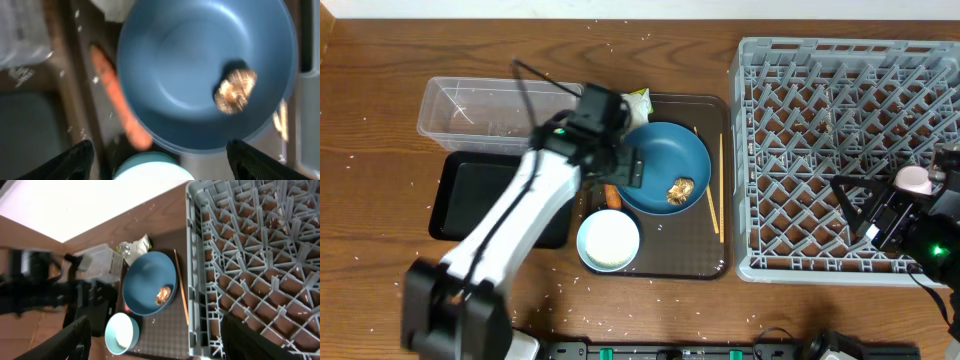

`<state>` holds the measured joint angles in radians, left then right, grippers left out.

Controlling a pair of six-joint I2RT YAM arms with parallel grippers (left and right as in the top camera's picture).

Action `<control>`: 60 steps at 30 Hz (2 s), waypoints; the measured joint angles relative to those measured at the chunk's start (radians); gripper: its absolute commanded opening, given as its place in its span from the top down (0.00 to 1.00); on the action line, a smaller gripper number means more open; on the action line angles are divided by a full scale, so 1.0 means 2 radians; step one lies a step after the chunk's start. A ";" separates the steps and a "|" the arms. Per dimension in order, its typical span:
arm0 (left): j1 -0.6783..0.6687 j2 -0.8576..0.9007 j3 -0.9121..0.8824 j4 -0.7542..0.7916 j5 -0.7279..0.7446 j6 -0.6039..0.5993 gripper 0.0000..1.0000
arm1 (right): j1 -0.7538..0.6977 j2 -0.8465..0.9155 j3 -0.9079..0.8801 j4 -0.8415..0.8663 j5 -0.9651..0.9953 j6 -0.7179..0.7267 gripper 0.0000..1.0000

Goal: Sort waste into correct bins and load items into the dishwasher rack
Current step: 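Grasp the blue pan rim with the left gripper, then tilt the blue pan over the black tray to dump the food scrap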

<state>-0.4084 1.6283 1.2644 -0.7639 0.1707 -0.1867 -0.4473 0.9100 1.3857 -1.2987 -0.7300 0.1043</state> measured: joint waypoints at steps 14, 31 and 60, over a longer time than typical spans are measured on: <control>-0.013 0.136 0.000 0.088 -0.074 -0.043 0.60 | 0.000 0.000 0.000 -0.019 0.006 -0.006 0.26; -0.012 0.133 0.005 0.064 -0.055 -0.051 0.94 | 0.000 0.000 0.000 -0.029 0.014 -0.006 0.26; 0.028 -0.242 -0.036 -0.253 -0.520 -0.176 0.94 | 0.000 0.000 0.000 -0.022 0.015 -0.006 0.25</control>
<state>-0.3531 1.1442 1.1915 -1.2701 -0.8688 -0.5392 -0.4473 0.9096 1.3857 -1.3430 -0.6991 0.0933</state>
